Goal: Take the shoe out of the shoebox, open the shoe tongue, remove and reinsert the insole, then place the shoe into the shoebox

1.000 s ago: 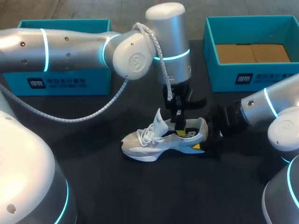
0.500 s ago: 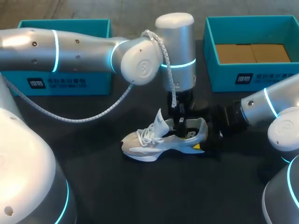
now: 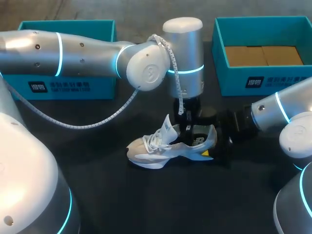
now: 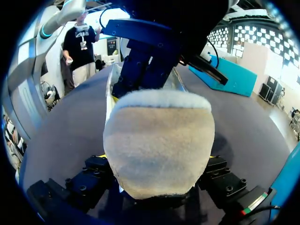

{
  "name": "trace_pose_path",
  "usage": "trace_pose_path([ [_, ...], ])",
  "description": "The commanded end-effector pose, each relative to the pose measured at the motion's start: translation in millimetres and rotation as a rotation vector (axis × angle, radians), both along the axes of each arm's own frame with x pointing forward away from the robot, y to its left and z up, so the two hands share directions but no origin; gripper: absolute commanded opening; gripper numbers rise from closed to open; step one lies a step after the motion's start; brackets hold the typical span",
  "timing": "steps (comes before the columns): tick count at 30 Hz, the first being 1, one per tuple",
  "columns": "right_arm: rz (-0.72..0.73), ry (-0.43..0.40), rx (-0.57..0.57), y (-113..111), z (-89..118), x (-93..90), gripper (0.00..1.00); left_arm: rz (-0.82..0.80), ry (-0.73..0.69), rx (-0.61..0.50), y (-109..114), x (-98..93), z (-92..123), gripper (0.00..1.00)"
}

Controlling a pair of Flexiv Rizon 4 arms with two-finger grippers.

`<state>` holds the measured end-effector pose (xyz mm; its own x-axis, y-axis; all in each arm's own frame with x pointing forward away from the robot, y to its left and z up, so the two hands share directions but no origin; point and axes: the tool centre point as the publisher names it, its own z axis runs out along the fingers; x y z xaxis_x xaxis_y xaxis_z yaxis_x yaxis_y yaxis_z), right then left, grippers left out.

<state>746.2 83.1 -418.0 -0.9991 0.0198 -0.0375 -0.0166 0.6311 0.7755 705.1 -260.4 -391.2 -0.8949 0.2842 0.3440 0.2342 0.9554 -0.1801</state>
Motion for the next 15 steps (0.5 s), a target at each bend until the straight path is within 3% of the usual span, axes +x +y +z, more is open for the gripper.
trace_pose_path([
  [1, -0.001, -0.001, -0.003, 2, 0, 0.3, 0.0, 0.0, 0.007, -0.001, 1, -0.7, -5, 0.19],
  [15, -0.001, -0.001, -0.003, 2, 0, 0.3, 0.0, -0.025, -0.04, 0.028, 0, 4.3, -19, 0.28],
])
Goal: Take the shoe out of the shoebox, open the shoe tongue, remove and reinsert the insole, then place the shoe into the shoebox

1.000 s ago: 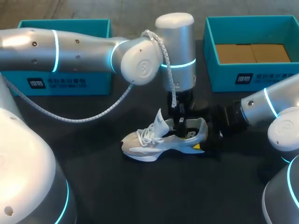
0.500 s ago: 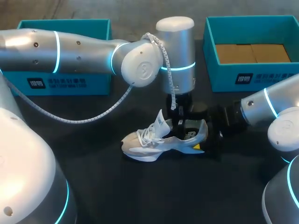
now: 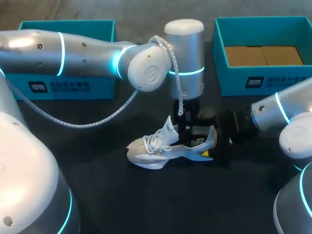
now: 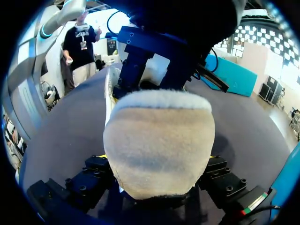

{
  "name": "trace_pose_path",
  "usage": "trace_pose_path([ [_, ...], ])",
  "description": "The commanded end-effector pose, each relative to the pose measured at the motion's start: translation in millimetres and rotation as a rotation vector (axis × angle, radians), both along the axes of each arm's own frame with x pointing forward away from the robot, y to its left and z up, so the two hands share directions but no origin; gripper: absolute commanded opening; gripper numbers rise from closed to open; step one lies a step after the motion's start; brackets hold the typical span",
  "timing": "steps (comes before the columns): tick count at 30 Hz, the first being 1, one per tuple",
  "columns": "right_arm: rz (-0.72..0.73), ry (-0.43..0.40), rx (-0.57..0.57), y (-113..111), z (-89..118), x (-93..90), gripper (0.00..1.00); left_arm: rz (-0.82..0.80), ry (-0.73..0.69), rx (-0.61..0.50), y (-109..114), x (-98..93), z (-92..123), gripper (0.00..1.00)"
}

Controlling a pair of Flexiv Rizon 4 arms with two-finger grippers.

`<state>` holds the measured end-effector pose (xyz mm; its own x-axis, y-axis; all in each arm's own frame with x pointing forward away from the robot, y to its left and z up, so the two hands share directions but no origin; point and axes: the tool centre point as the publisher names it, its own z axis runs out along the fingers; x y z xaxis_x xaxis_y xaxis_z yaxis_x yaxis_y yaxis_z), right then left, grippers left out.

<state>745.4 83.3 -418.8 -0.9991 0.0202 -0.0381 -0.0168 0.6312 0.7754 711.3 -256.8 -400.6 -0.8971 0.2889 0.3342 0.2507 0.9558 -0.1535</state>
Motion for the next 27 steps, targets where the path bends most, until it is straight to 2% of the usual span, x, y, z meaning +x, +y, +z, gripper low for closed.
trace_pose_path([
  [1, -0.001, 0.0, -0.003, 1, 0, 1.0, 0.0, -0.008, -0.03, 0.01, -3, -1.3, -11, 0.29],
  [4, -0.001, 0.0, -0.003, 1, 0, 1.0, 0.0, -0.013, -0.078, 0.013, -3, 0.2, -17, 0.29],
  [6, -0.001, 0.0, -0.003, 1, 0, 1.0, 0.0, -0.021, -0.101, 0.004, -3, 0.3, -18, 0.34],
  [12, -0.001, 0.0, -0.003, 1, 0, 1.0, 0.0, -0.027, -0.164, 0.029, -1, 4.1, -28, 0.31],
  [15, -0.001, 0.0, -0.003, 1, 0, 1.0, 0.0, -0.027, -0.188, 0.047, 0, 6.7, -33, 0.22],
  [17, -0.001, 0.0, -0.003, 1, 0, 1.0, 0.0, -0.02, -0.204, 0.06, 1, 8.4, -36, 0.09],
  [18, -0.001, 0.0, -0.003, 1, 0, 1.0, 0.0, -0.024, -0.216, 0.066, 2, 9.1, -37, 0.0],
  [23, -0.001, 0.0, -0.003, 1, 0, 1.0, 0.0, -0.024, -0.219, 0.067, 4, 12.3, -38, 0.0],
  [27, -0.001, 0.0, -0.003, 1, 0, 1.0, 0.0, -0.028, -0.23, 0.051, 7, 12.0, -29, 0.0],
])
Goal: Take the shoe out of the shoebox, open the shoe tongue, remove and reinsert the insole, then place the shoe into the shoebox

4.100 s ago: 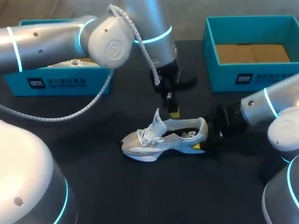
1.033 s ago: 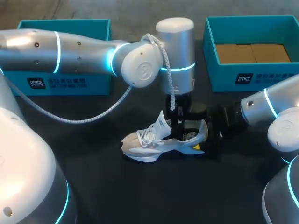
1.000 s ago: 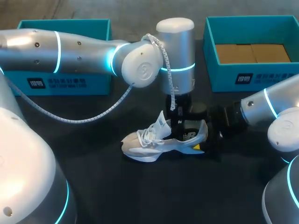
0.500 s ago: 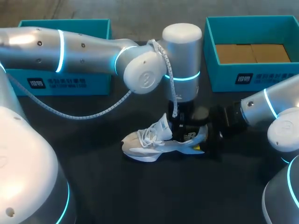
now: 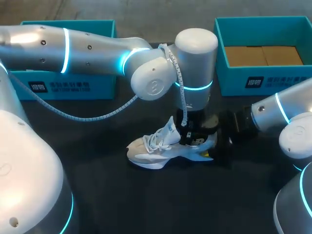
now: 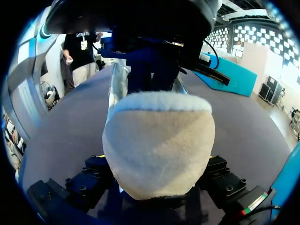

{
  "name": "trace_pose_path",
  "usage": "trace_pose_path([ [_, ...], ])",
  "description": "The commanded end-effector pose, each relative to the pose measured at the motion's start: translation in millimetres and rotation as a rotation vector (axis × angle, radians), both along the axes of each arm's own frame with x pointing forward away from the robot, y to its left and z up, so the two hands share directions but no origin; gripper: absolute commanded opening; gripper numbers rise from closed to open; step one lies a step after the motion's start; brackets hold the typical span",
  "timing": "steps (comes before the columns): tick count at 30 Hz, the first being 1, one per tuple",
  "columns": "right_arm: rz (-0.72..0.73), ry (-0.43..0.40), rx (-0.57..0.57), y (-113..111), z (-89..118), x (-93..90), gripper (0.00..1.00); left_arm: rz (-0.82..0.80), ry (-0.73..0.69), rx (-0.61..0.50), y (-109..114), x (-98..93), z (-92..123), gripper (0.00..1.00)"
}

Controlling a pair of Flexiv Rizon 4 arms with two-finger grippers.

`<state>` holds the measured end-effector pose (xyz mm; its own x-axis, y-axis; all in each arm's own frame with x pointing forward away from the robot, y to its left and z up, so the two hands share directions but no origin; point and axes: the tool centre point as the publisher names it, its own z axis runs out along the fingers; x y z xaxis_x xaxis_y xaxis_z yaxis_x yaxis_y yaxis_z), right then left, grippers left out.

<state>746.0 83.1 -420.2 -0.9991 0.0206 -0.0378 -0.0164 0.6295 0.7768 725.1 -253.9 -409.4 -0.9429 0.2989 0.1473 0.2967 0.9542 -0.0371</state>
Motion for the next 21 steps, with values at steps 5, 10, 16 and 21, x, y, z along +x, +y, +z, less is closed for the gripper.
trace_pose_path([
  [5, -0.001, -0.001, -0.005, 2, 2, 0.5, 0.0, 0.003, -0.024, -0.049, 8, -0.2, -5, 0.0],
  [10, -0.001, -0.001, -0.005, 2, 2, 0.5, 0.0, 0.01, -0.034, -0.064, 9, 2.4, 6, 0.0],
  [16, -0.001, -0.001, -0.005, 2, 2, 0.5, 0.0, 0.013, -0.043, -0.078, 9, 4.6, 16, 0.0],
  [21, -0.001, -0.001, -0.005, 2, 2, 0.5, 0.0, 0.018, -0.055, -0.098, 8, 8.0, 24, 0.0],
])
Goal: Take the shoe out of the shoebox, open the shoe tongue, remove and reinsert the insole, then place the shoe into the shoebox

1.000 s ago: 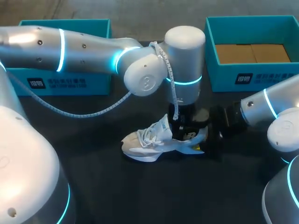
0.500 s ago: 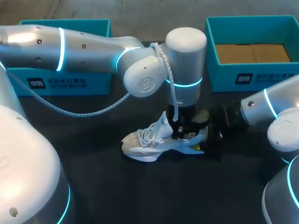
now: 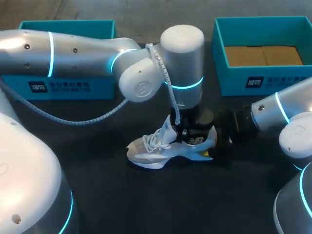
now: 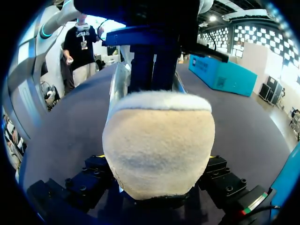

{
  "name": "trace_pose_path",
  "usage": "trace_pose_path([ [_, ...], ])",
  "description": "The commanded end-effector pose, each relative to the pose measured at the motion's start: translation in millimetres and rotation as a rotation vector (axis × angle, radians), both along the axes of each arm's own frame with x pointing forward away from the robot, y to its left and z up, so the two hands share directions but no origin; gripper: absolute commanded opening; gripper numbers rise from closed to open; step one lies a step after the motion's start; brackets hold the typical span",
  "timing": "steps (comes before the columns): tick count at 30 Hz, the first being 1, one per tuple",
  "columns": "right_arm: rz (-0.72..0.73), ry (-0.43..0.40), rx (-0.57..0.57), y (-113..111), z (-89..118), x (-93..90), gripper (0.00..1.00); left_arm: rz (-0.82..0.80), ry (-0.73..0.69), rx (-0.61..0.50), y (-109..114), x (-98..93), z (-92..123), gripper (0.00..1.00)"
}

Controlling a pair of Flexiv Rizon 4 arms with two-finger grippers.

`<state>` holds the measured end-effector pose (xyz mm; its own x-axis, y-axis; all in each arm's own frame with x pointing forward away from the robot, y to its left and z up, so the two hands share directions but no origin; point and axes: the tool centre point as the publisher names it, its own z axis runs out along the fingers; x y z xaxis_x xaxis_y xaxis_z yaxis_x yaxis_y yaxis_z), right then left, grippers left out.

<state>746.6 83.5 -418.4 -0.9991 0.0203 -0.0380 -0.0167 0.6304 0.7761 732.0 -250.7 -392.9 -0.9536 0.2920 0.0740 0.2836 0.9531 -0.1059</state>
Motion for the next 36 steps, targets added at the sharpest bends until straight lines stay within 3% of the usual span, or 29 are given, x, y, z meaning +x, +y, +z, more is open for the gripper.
trace_pose_path([
  [1, -0.001, 0.0, -0.004, 1, 0, -0.1, 0.0, 0.0, -0.006, -0.013, 5, 1.3, 9, 0.0],
  [23, -0.001, 0.0, -0.004, 1, 0, -0.1, 0.0, -0.005, -0.061, -0.104, 6, -4.3, 45, 0.0],
  [36, -0.001, 0.0, -0.004, 1, 0, -0.1, 0.0, -0.025, -0.099, -0.154, -4, -7.7, 61, 0.0],
])
